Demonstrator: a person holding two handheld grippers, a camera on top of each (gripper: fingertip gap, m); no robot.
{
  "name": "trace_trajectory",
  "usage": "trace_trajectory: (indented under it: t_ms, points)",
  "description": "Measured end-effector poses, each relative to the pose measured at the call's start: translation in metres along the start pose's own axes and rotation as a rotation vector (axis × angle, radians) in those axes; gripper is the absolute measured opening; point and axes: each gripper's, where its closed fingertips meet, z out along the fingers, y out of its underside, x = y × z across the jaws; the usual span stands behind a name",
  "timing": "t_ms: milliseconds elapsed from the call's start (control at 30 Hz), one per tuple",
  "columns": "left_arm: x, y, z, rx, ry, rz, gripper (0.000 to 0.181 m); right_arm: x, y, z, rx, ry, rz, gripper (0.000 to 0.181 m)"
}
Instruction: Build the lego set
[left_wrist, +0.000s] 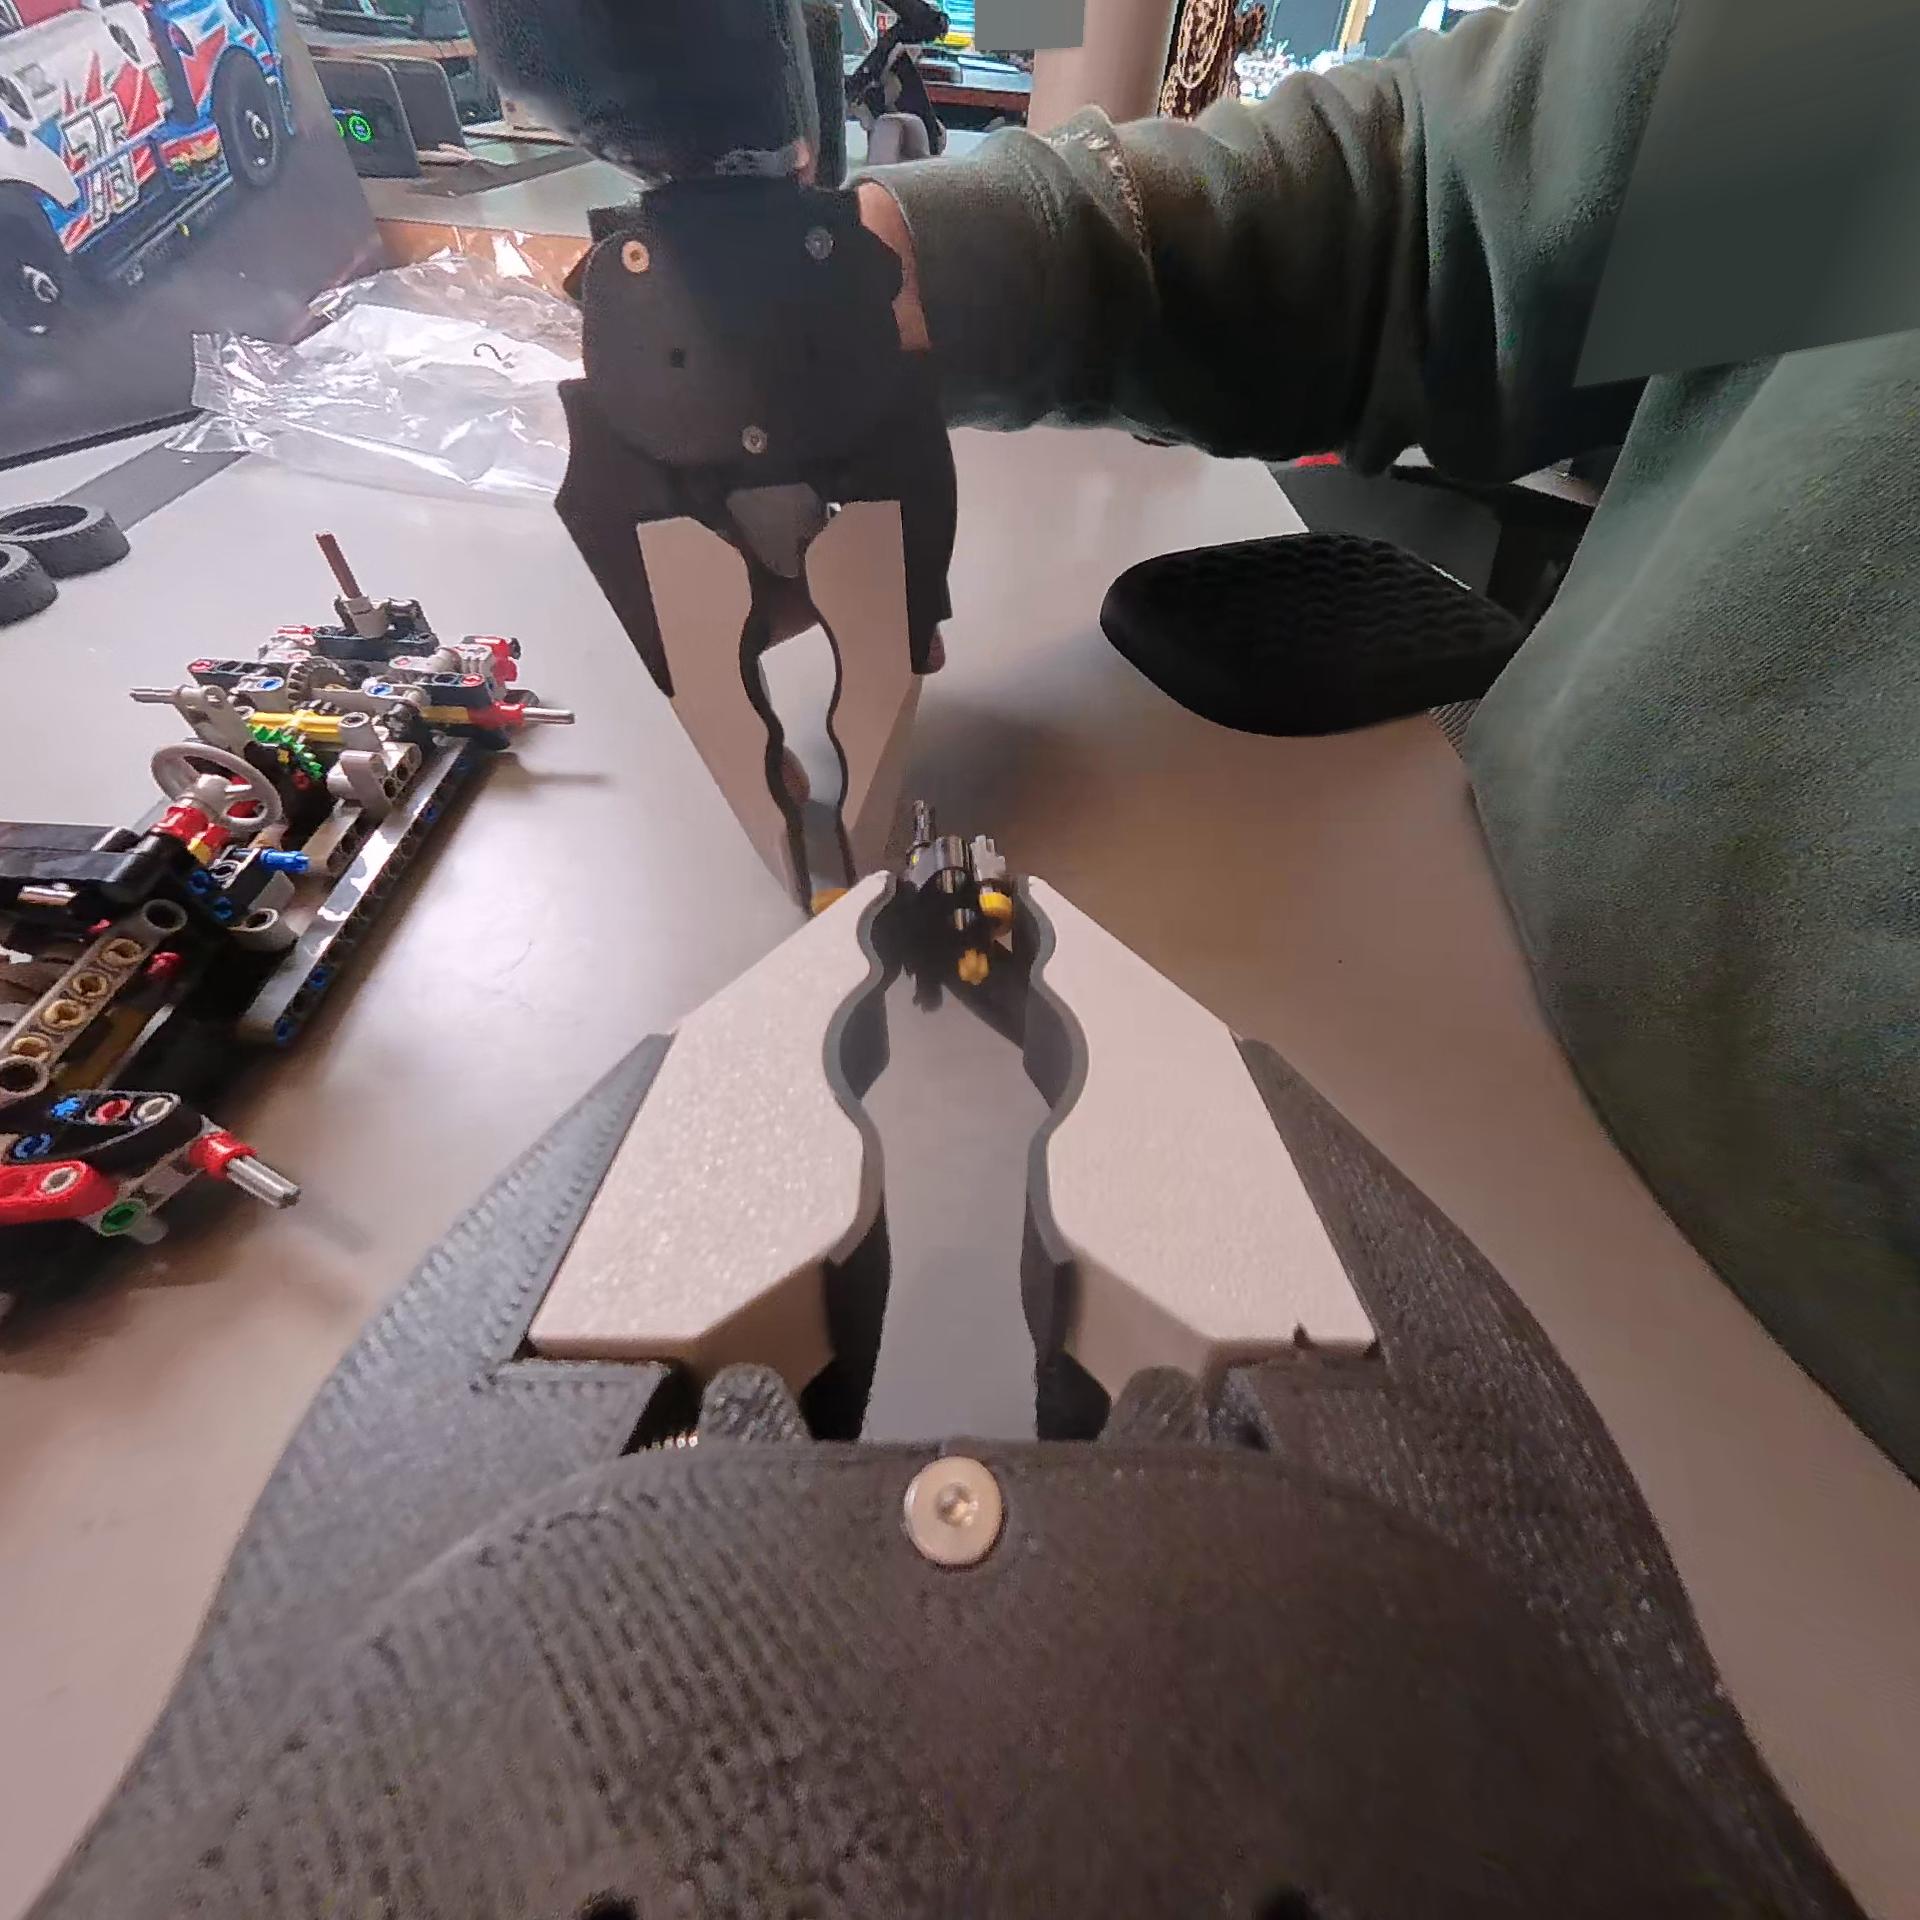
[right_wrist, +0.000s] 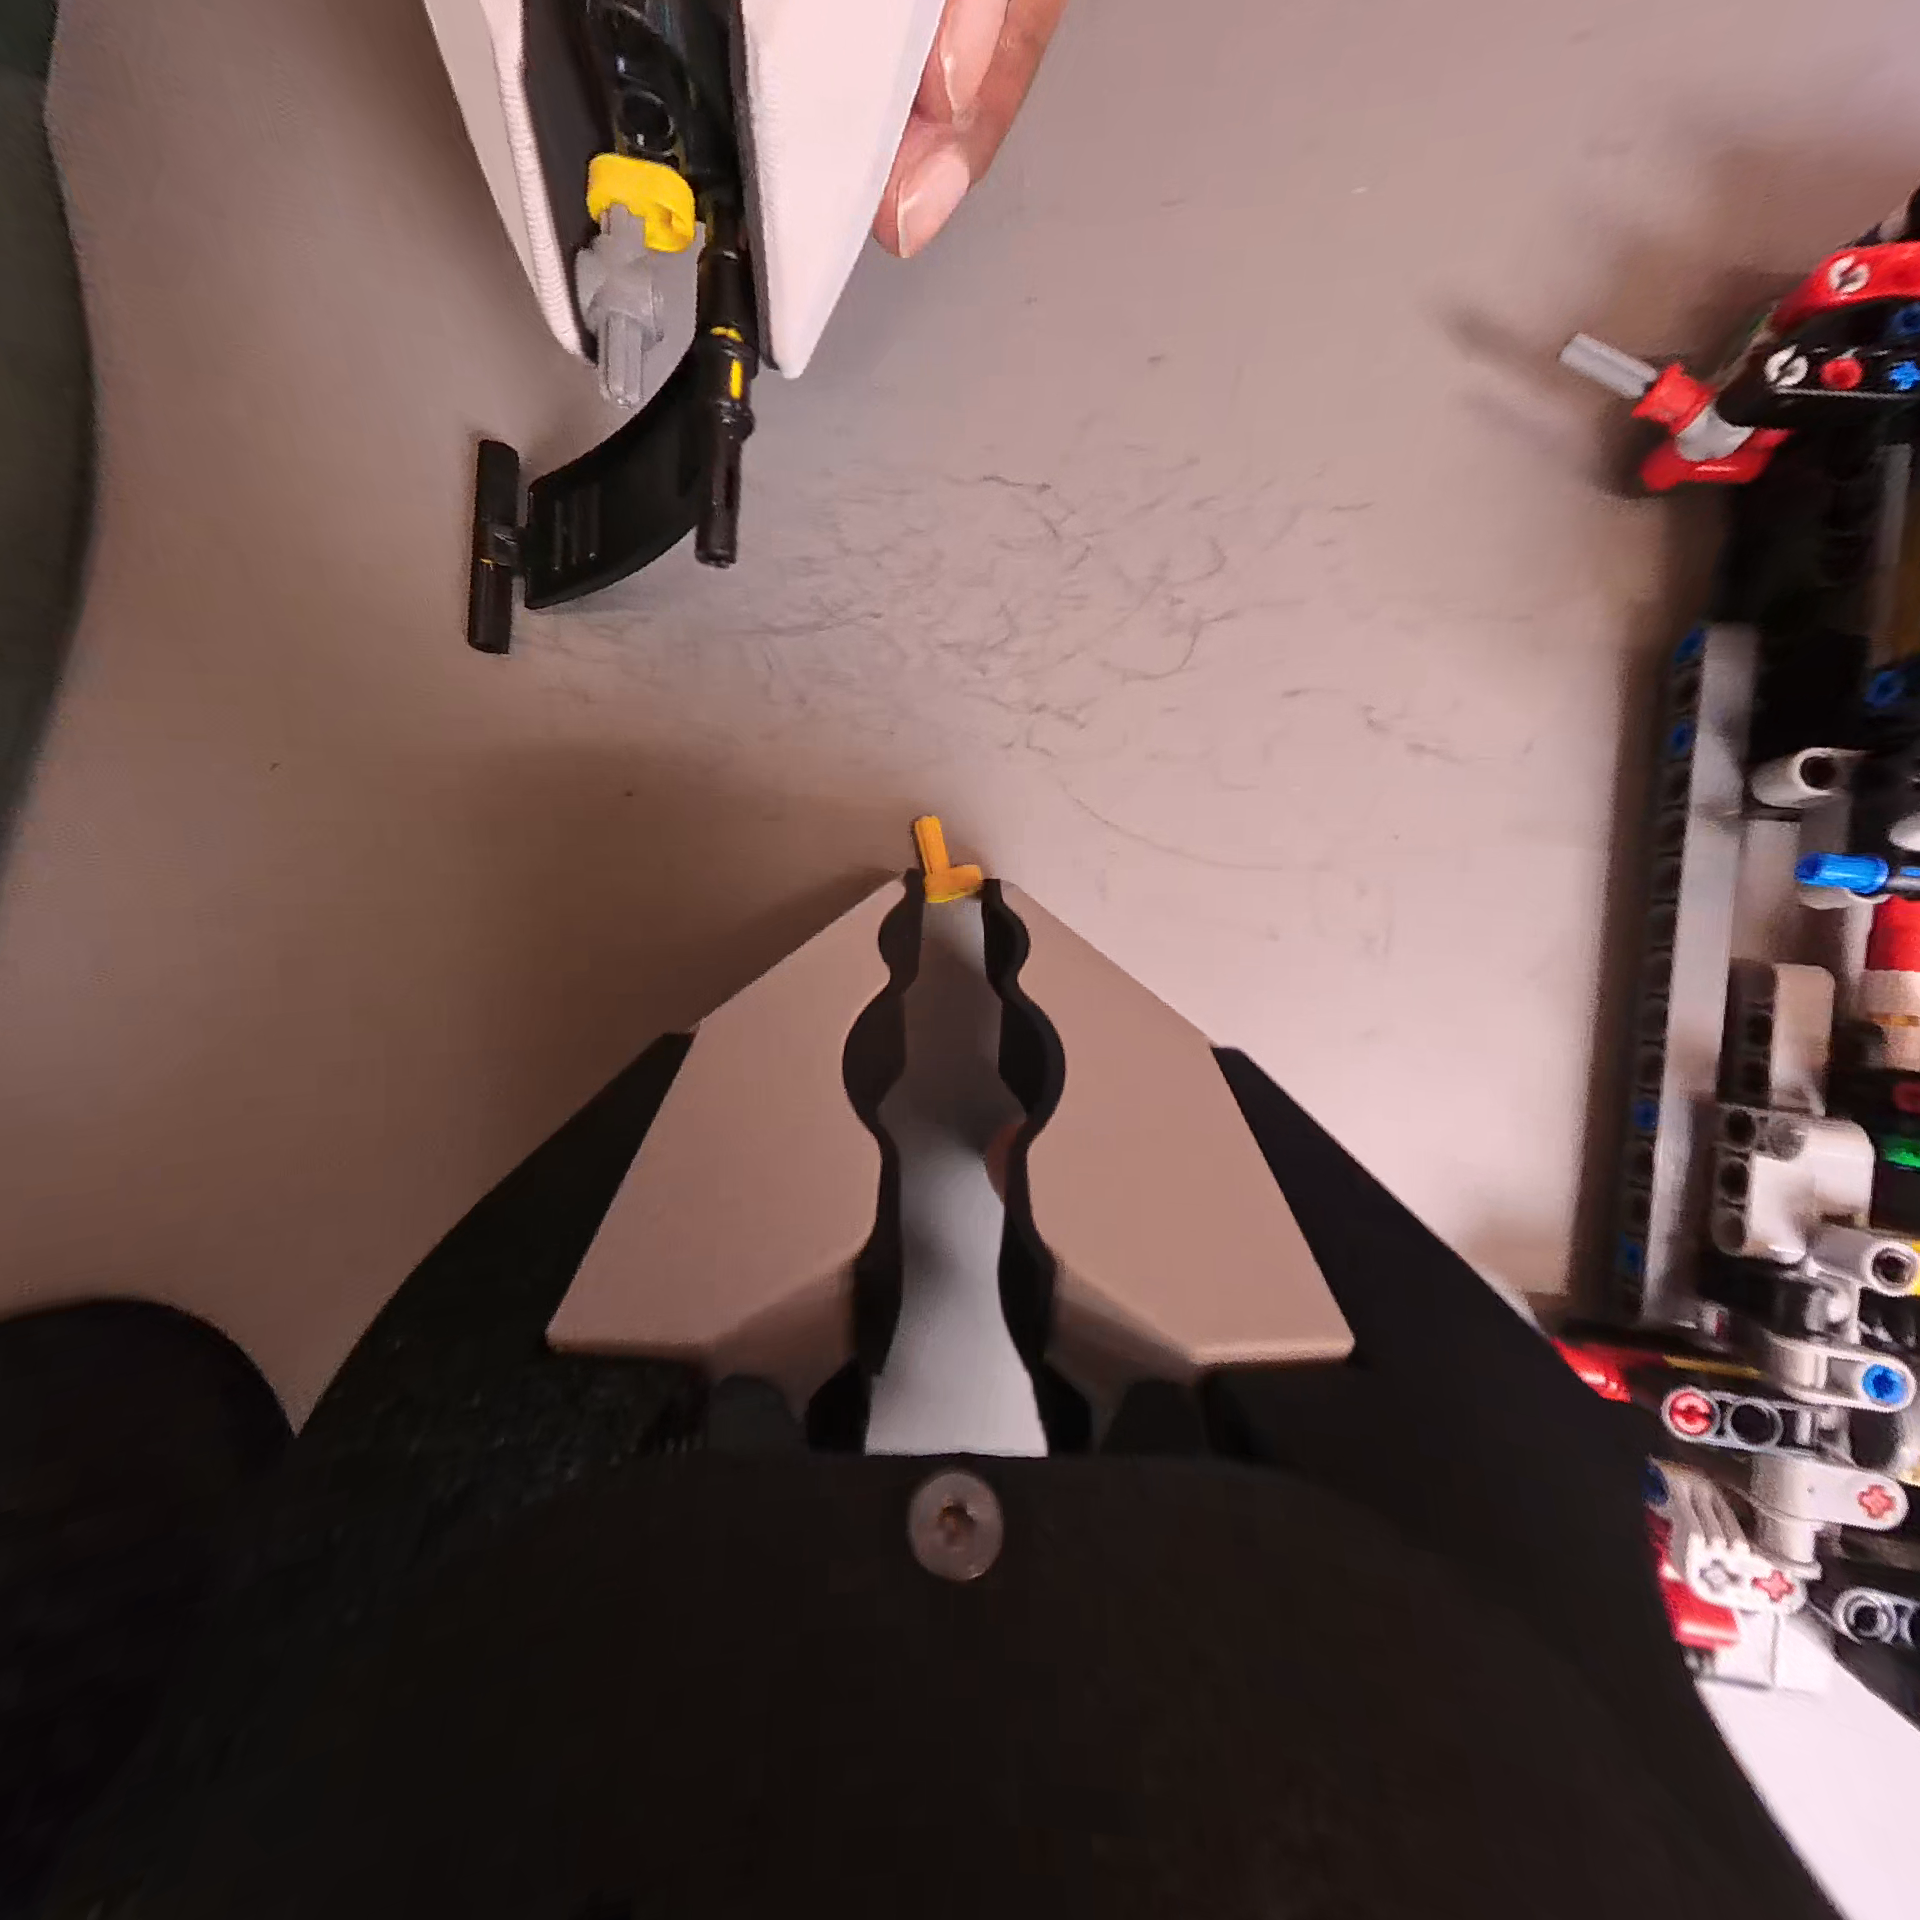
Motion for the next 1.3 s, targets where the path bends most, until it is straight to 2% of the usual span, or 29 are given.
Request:
trace_trajectory:
  t_ms: [33, 133, 233, 367, 533, 767, 1067, 1300]
  points:
    - [0.000, 0.000, 0.000, -0.001, 0.002, 0.001, 0.018, 0.000, 0.000, 0.000, -0.001, 0.005, -0.006, 0.008]
    - [0.002, 0.000, 0.000, -0.004, 0.006, 0.005, 0.018, -0.001, 0.001, -0.001, -0.005, 0.093, -0.075, 0.008]
    - [0.002, 0.000, 0.001, -0.003, 0.008, 0.006, 0.018, 0.006, -0.002, -0.007, 0.011, 0.316, -0.206, 0.008]
    - [0.003, 0.001, 0.002, -0.007, 0.007, 0.007, 0.018, 0.016, 0.001, -0.022, -0.044, 0.649, -0.397, 0.008]
    - [0.002, 0.001, 0.002, -0.007, -0.001, 0.011, 0.018, 0.015, 0.005, -0.036, -0.111, 0.893, -0.536, 0.008]
    - [0.000, 0.001, 0.001, -0.004, -0.014, 0.011, 0.018, 0.004, 0.009, -0.032, -0.087, 0.852, -0.485, 0.008]
    - [0.002, 0.002, 0.002, -0.014, -0.010, 0.023, 0.018, -0.022, 0.024, -0.019, -0.026, 0.442, -0.186, 0.008]
    - [0.005, 0.001, 0.002, -0.009, -0.002, 0.047, 0.018, -0.013, 0.025, -0.017, -0.034, 0.315, -0.130, 0.009]
